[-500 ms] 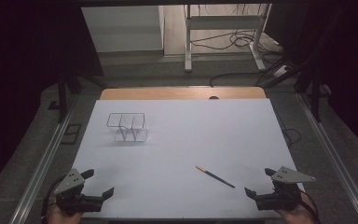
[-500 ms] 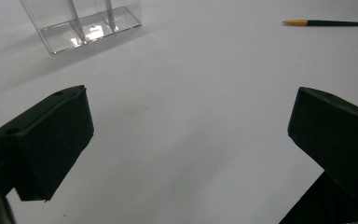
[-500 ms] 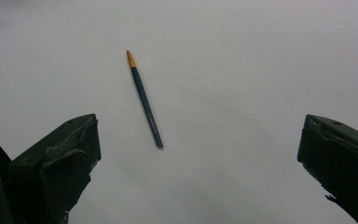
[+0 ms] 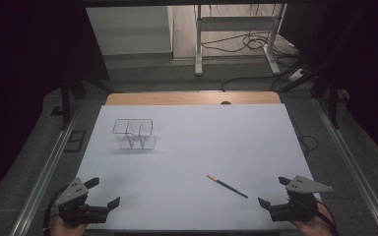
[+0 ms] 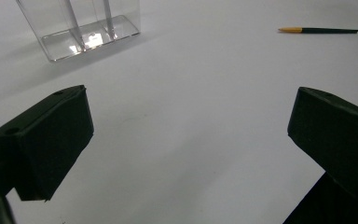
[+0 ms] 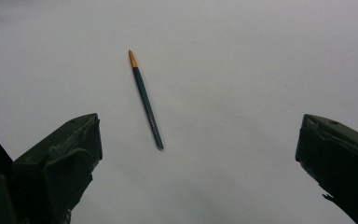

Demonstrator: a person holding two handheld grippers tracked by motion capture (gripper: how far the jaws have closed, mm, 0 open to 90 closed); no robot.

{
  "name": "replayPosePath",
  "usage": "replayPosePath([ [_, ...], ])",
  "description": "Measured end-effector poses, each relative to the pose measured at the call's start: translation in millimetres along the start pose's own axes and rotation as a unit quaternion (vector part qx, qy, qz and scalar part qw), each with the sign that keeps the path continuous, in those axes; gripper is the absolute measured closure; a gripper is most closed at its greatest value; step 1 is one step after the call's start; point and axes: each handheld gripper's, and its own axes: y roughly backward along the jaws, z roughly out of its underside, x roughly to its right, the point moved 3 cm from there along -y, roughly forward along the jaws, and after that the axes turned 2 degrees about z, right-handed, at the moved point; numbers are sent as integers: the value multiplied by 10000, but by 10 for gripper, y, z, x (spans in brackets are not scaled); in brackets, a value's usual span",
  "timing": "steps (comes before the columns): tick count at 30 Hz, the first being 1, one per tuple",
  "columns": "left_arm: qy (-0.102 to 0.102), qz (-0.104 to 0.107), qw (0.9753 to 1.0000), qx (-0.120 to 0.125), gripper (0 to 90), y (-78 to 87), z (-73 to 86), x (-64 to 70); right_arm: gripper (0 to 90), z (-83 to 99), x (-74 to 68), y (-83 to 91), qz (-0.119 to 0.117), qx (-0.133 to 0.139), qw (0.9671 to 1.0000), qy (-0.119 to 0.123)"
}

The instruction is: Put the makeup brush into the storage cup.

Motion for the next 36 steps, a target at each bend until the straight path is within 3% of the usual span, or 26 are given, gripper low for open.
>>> replayPosePath([
  [15,-1,-12,10000,-73,6,-16,15,-3,10,-20,-6,-12,0,36,10000,32],
  [36,133,-111,9998,-90,6,6,29,-45,27,-153,-90,-100,-108,-266,9992,274],
])
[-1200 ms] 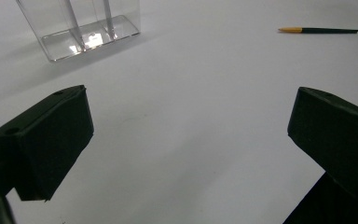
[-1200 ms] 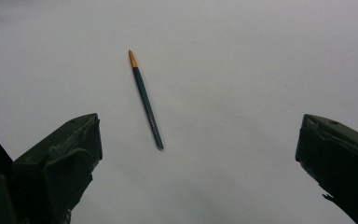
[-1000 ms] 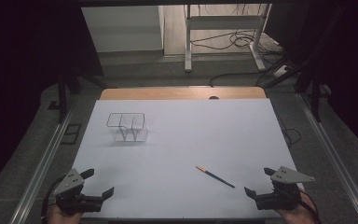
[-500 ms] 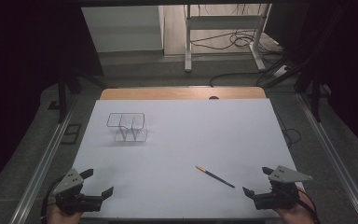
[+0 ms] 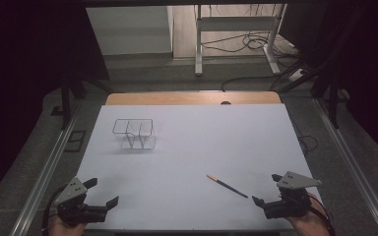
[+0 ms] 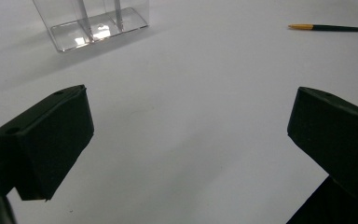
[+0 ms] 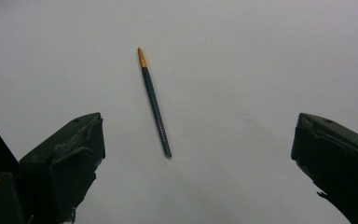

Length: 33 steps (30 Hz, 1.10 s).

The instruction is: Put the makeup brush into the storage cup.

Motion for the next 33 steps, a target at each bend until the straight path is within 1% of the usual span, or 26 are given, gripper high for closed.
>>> replayPosePath([
  [4,17,1,10000,-33,6,-9,4,-3,26,-21,-18,-38,-37,-88,9999,52],
  [7,6,5,10000,-50,6,-14,5,0,14,-39,-37,-79,-114,-182,9998,-24],
  [10,10,7,10000,-61,6,-20,6,-1,12,-50,-38,-94,-122,-210,9997,-8],
  [13,8,7,10000,-75,6,-23,5,0,12,-66,-40,-116,-180,-244,9995,-53],
  [15,4,18,10000,-88,6,-28,5,4,14,-81,-42,-136,-190,-320,9993,-52],
  [18,-16,24,9999,-130,6,-40,6,10,15,-95,-50,-149,-216,-365,9991,-71],
  [21,-29,27,9999,-144,6,-46,6,13,16,-112,-54,-169,-221,-411,9989,-27],
  [29,-48,22,9998,-200,6,-59,9,15,19,-155,-47,-230,-244,-666,9975,52],
  [33,-55,27,9998,-209,6,-63,7,20,16,-179,-37,-256,-311,-714,9970,-31],
])
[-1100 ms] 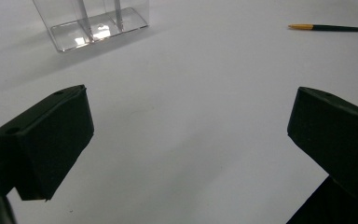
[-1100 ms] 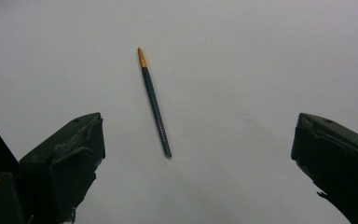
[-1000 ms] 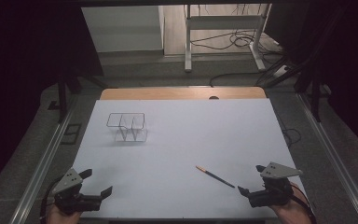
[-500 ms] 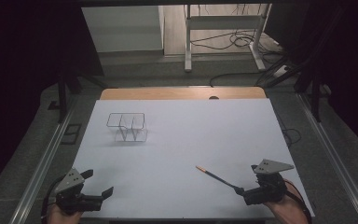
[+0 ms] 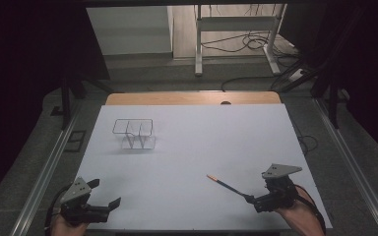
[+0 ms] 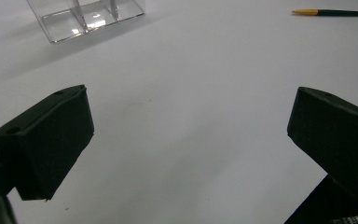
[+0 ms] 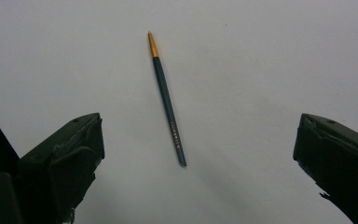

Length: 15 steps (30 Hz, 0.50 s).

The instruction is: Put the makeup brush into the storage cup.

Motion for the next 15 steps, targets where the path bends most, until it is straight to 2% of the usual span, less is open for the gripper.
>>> replayPosePath([
  [7,-12,3,10000,-12,6,0,0,0,0,-34,11,-56,-73,-104,9999,-26],
  [11,-25,-2,10000,-18,7,-2,0,1,0,-55,11,-80,-89,-110,9999,36],
  [15,-26,-1,10000,-19,7,-3,0,2,7,-79,-8,-112,-77,-234,9996,105],
])
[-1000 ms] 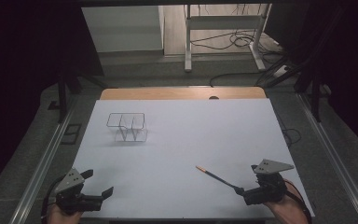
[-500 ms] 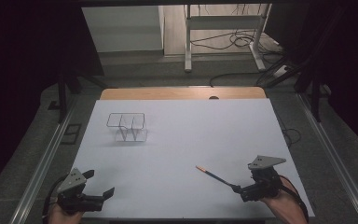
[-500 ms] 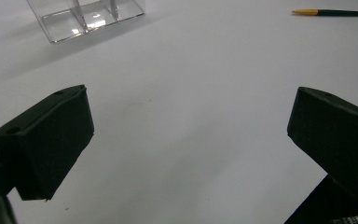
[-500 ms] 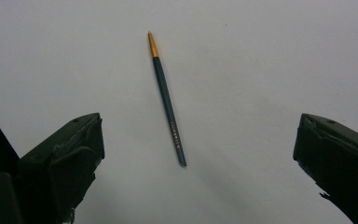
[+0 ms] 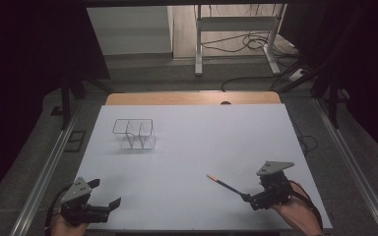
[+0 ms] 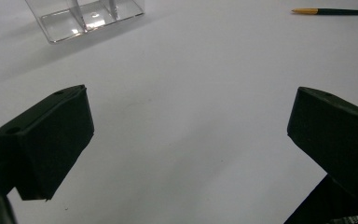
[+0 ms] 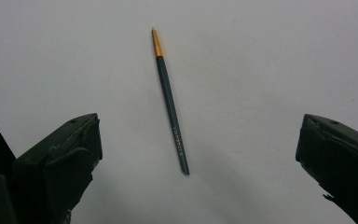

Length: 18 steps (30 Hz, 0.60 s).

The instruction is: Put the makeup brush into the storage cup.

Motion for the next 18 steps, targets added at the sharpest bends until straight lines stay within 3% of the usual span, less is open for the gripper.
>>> replayPosePath([
  [9,-4,3,10000,-5,7,-1,0,1,13,-49,-2,-106,52,-391,9992,88],
  [18,-5,4,10000,-16,8,-5,-1,4,7,-79,20,-168,76,-517,9986,69],
])
